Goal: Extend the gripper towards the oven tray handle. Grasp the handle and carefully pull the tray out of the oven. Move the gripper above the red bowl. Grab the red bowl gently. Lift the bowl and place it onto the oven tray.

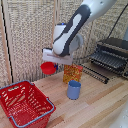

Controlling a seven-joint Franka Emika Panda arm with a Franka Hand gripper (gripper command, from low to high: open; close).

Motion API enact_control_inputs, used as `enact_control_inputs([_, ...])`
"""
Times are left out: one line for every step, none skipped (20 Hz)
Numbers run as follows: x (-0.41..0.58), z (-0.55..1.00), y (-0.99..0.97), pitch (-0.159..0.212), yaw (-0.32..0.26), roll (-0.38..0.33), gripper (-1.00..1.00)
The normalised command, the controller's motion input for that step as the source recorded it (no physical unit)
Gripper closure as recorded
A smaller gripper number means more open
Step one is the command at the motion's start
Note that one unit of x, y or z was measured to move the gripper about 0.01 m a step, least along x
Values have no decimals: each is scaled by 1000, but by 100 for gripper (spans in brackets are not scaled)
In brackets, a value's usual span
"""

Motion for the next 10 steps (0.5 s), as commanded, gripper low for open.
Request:
enact_control_inputs([134,957,0,0,-235,-90,100])
enact_control_inputs([109,917,0,0,-252,-92,100])
enact_control_inputs([83,929,0,-7,-251,-69,100])
enact_control_inputs([29,831,-94,-14,-252,-31,100])
enact_control_inputs([69,746,-326,-9,-226,0,100])
enact_control_inputs([6,634,-571,-44,-189,19,100])
enact_control_inputs([23,503,-534,-119,-163,64,100])
enact_control_inputs([0,451,-563,-180,-119,105,100])
enact_control_inputs([0,443,-606,-159,-105,114,100])
enact_control_inputs([0,391,-669,-141,-91,108,100])
